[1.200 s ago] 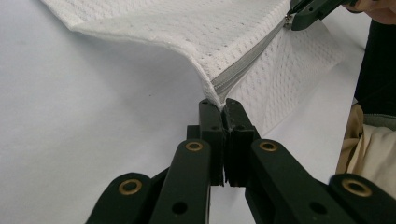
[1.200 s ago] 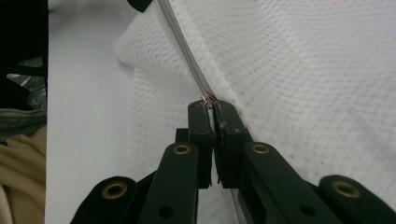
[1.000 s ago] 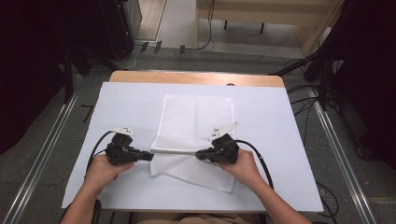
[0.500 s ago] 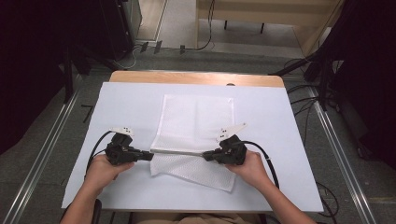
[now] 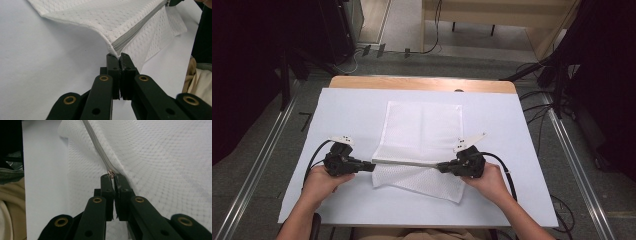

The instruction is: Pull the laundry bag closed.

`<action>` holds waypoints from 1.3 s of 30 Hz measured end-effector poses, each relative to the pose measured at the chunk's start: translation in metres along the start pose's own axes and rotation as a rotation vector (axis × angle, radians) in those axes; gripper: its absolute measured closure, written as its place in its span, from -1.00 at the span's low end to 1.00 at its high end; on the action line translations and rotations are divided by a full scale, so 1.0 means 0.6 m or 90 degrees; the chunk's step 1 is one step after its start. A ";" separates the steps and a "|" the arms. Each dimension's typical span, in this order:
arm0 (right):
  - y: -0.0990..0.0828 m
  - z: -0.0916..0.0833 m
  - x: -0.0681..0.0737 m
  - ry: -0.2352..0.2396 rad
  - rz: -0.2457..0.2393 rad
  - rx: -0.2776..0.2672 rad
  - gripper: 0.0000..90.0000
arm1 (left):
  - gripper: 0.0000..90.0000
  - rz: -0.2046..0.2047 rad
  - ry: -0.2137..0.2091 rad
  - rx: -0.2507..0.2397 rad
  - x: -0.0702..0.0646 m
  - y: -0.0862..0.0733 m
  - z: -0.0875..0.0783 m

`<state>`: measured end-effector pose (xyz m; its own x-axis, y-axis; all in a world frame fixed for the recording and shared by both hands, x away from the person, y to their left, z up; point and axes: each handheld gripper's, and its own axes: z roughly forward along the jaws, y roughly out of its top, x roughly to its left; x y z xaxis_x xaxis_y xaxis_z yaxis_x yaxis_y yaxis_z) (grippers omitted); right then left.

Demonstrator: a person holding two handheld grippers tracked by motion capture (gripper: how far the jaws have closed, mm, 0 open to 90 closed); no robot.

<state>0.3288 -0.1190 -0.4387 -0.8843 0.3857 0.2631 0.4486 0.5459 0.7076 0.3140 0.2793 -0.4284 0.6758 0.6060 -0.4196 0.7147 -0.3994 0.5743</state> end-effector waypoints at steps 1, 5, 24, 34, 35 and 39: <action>-0.002 -0.003 -0.001 -0.003 0.002 0.000 0.96 | 0.99 0.000 0.001 0.000 0.000 0.000 0.000; -0.010 -0.014 -0.006 -0.006 0.006 -0.004 0.96 | 0.99 -0.001 0.002 0.000 0.001 0.000 0.000; -0.041 -0.056 -0.022 -0.017 0.022 -0.008 0.95 | 0.99 0.000 0.000 -0.002 0.001 0.000 -0.001; -0.049 -0.068 -0.027 -0.018 0.025 -0.009 0.96 | 0.99 -0.005 -0.002 0.001 0.003 -0.001 -0.002; -0.052 -0.072 -0.029 -0.021 0.030 -0.009 0.96 | 0.99 -0.004 -0.003 0.002 0.003 -0.001 -0.002; -0.056 -0.077 -0.031 -0.018 0.033 -0.012 0.96 | 0.99 -0.004 -0.004 0.002 0.002 0.000 0.000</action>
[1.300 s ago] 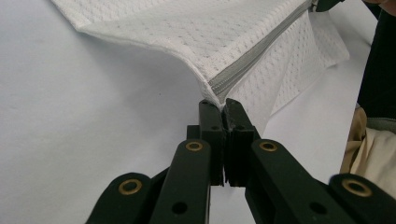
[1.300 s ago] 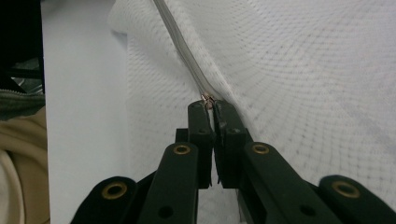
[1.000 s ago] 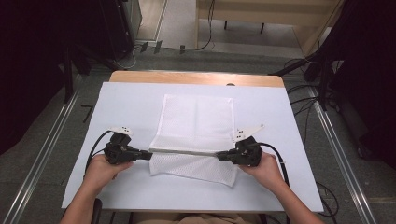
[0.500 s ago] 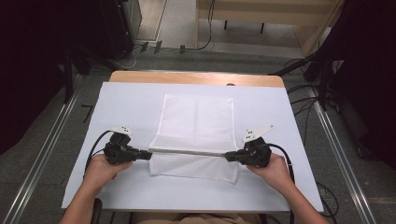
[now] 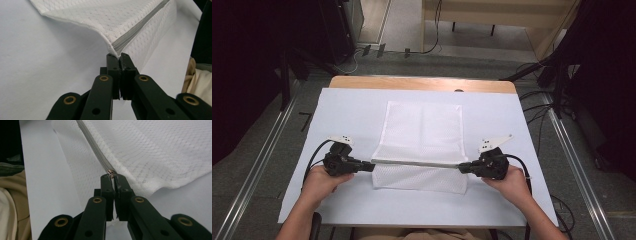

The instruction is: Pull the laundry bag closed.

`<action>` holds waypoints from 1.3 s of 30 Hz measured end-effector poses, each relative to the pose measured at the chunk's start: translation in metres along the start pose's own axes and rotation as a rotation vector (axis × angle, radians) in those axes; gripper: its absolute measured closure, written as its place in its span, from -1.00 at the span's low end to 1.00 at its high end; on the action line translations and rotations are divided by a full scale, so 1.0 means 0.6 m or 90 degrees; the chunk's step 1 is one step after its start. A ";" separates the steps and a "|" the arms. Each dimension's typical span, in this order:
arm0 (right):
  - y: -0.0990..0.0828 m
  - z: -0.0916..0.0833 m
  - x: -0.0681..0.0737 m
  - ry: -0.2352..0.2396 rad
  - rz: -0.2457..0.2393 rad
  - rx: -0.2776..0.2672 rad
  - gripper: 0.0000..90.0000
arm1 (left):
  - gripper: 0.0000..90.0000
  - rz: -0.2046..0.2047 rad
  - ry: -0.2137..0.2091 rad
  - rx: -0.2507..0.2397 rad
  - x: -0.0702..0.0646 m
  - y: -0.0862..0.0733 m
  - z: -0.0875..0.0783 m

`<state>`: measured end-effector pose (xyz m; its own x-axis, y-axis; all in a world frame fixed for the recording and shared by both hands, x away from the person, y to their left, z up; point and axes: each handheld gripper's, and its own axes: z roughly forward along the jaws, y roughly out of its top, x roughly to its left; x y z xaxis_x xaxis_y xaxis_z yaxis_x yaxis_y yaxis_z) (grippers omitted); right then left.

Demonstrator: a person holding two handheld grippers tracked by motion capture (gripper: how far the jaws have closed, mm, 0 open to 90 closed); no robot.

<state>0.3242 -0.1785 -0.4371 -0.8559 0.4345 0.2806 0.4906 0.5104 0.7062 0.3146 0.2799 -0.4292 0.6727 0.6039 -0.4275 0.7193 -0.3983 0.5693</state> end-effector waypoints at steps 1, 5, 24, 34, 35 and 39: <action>-0.001 -0.001 0.001 0.000 -0.002 0.003 0.96 | 0.99 0.002 -0.001 0.001 0.000 0.000 0.001; -0.004 -0.003 0.001 0.000 -0.005 0.006 0.96 | 0.99 0.002 0.000 0.003 -0.001 0.000 0.003; -0.004 -0.002 -0.002 -0.004 0.001 -0.023 0.53 | 0.56 -0.001 0.017 0.043 0.002 -0.001 0.018; -0.010 -0.021 -0.018 -0.097 0.007 -0.065 0.13 | 0.01 -0.005 0.076 -0.036 0.009 -0.001 -0.002; -0.011 -0.023 -0.020 -0.103 0.008 -0.069 0.10 | -0.03 -0.005 0.076 -0.036 0.009 -0.001 -0.002; -0.016 -0.035 -0.029 -0.128 0.020 -0.080 0.08 | -0.13 0.002 0.111 -0.054 0.014 -0.001 -0.011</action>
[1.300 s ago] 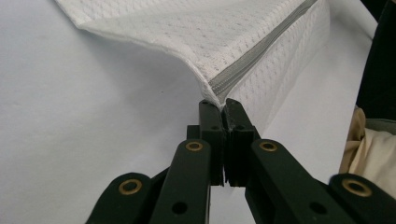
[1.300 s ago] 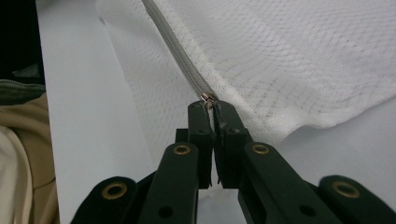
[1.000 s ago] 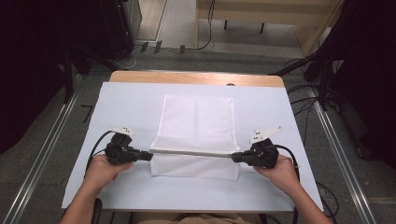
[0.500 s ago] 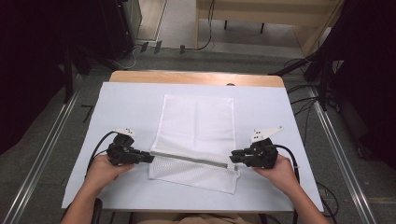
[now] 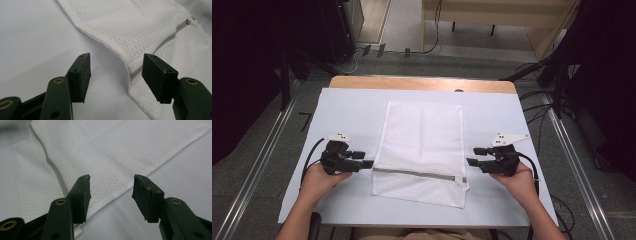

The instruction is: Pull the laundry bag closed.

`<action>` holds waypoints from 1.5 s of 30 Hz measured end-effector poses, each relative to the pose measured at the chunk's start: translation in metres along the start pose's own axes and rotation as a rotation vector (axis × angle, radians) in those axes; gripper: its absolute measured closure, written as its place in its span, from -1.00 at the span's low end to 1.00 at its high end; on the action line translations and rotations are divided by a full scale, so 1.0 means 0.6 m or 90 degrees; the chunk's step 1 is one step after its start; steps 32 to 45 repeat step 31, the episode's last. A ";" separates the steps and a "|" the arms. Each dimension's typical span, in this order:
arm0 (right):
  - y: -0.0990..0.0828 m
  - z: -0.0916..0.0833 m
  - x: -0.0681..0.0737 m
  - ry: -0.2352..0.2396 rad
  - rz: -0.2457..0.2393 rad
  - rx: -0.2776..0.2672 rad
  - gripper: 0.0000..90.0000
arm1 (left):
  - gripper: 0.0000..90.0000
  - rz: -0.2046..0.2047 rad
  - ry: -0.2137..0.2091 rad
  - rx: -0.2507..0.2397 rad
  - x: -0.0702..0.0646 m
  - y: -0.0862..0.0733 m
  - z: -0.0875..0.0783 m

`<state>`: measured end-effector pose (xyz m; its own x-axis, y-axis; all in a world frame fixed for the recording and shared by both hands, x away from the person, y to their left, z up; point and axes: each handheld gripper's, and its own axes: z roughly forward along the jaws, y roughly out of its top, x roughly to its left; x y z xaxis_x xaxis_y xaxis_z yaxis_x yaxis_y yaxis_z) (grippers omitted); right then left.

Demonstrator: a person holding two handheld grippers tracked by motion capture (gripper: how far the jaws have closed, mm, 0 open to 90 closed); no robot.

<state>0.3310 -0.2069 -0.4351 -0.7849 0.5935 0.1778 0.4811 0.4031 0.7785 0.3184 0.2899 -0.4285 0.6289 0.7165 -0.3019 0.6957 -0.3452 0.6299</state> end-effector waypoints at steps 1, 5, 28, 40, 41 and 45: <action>-0.002 -0.005 -0.005 -0.012 0.011 -0.006 0.07 | -0.15 0.001 0.007 -0.003 0.000 0.000 -0.002; -0.010 -0.022 -0.024 -0.036 0.034 -0.025 0.05 | -0.20 0.006 0.038 -0.023 0.008 0.000 -0.010; -0.037 -0.047 -0.057 -0.103 0.104 -0.025 -0.11 | -0.28 -0.026 0.101 -0.034 0.036 -0.001 -0.014; -0.037 -0.048 -0.057 -0.103 0.108 -0.025 -0.11 | -0.28 -0.028 0.100 -0.034 0.036 0.000 -0.014; -0.037 -0.048 -0.057 -0.103 0.108 -0.025 -0.11 | -0.28 -0.028 0.100 -0.034 0.036 0.000 -0.014; -0.037 -0.048 -0.057 -0.103 0.108 -0.025 -0.11 | -0.28 -0.028 0.100 -0.034 0.036 0.000 -0.014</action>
